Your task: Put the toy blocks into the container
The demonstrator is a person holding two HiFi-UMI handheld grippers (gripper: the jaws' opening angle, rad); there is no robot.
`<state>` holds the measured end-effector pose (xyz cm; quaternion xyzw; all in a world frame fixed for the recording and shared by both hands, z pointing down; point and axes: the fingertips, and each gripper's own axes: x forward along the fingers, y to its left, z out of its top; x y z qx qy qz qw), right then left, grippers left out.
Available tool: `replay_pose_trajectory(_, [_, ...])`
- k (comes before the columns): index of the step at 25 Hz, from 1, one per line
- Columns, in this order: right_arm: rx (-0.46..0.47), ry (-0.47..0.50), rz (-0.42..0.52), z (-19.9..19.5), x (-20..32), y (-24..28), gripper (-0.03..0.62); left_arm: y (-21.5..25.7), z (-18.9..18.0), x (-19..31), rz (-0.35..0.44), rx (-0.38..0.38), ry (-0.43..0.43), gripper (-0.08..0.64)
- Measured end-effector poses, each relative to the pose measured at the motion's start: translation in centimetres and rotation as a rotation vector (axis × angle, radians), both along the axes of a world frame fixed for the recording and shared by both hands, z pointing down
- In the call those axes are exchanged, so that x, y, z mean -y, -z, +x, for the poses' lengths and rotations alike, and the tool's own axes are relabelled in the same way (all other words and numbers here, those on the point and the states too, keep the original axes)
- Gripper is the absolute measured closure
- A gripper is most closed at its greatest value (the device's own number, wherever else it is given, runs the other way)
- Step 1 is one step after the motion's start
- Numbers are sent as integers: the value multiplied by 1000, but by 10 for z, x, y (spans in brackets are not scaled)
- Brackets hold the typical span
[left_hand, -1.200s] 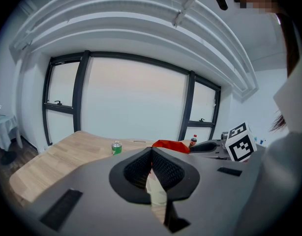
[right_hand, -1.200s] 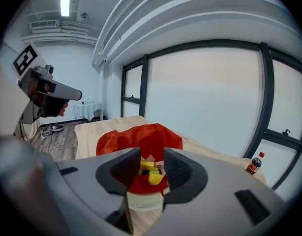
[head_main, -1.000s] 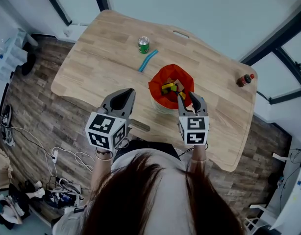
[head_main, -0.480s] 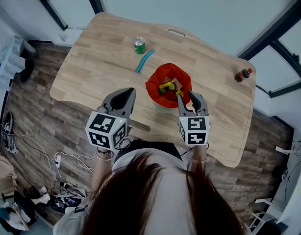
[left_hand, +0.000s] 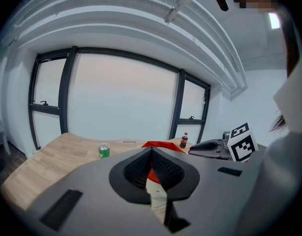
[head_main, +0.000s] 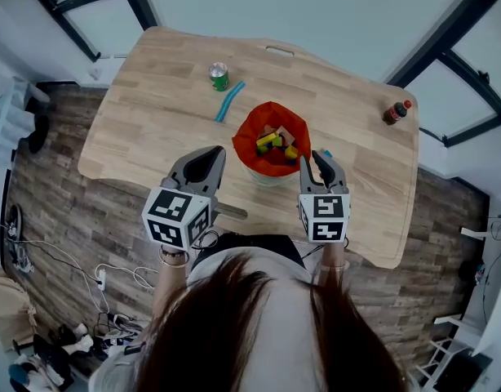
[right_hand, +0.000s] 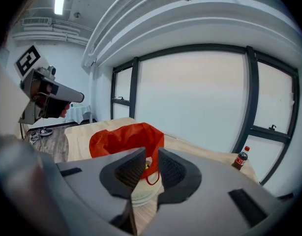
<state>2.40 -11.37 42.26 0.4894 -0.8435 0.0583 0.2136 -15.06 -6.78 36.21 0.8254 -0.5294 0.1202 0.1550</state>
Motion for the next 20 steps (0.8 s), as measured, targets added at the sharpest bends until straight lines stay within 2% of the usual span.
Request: replay_pose_trajectory(20, [2, -100, -18, 34, -13, -6, 545, -2, 31, 10, -4, 2, -117, 551])
